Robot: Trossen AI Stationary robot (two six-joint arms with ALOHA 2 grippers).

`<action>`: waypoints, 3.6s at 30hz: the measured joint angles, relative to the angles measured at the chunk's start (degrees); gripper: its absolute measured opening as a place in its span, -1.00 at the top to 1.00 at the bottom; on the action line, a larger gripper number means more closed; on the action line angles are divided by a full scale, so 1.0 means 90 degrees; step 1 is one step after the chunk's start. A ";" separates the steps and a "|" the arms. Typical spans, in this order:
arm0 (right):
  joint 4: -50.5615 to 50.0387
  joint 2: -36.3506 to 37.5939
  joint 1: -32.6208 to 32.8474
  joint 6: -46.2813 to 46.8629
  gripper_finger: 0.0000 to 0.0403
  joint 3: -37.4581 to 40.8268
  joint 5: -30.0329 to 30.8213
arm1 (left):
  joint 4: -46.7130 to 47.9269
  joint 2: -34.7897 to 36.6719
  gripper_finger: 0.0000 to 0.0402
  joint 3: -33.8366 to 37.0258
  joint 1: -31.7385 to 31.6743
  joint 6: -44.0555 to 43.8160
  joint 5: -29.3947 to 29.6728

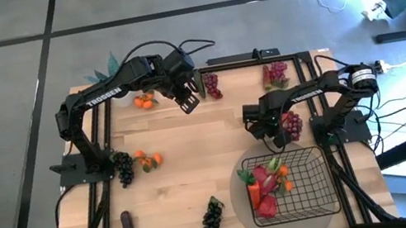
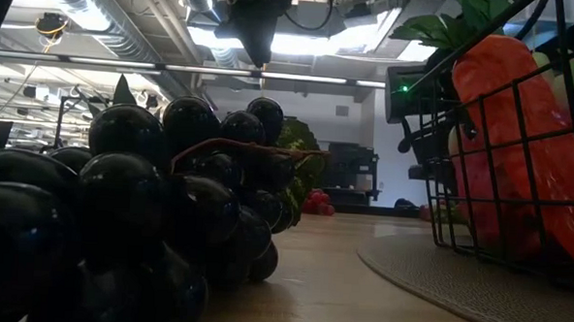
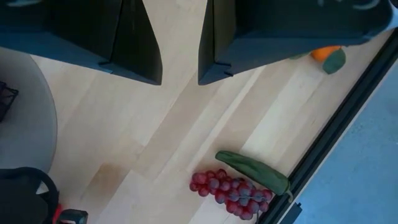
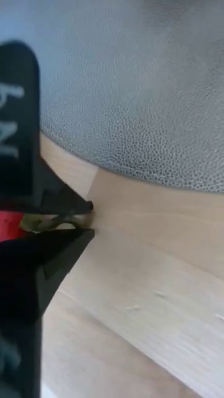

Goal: Build produce basket
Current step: Put the bottom red chili pepper into the black wire basket

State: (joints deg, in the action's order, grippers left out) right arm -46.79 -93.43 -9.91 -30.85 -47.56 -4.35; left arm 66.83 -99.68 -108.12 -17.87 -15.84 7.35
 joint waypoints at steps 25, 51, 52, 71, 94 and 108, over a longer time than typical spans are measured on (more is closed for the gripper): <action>-0.0889 -0.0017 0.0005 0.0903 1.00 -0.1556 0.0335 | 0.0002 0.0000 0.54 0.0000 0.0002 0.0163 0.0002; -0.3294 0.1069 0.0027 0.3838 1.00 -0.5482 0.0357 | -0.0986 0.0000 0.54 0.0000 0.0160 0.2741 -0.1219; -0.3278 0.1244 0.0051 0.4081 1.00 -0.5450 0.0356 | -0.1069 0.0000 0.54 0.0000 0.0158 0.2862 -0.1517; -0.3990 0.3036 0.2701 0.9110 1.00 -0.5393 0.2143 | -0.1643 0.0000 0.54 0.0000 0.0153 0.3529 -0.2488; -0.2038 0.4131 0.4424 1.2905 1.00 -0.1163 0.2808 | -0.2401 0.0000 0.54 0.0000 0.0144 0.3468 -0.3379; -0.1015 0.4045 0.5278 1.2705 1.00 -0.0088 0.3246 | -0.2407 0.0000 0.54 0.0000 -0.0089 0.2943 -0.3338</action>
State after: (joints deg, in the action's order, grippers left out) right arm -55.93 -57.02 37.59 83.50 -48.35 24.87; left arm 45.17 -99.68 -108.12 -18.67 10.66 -22.69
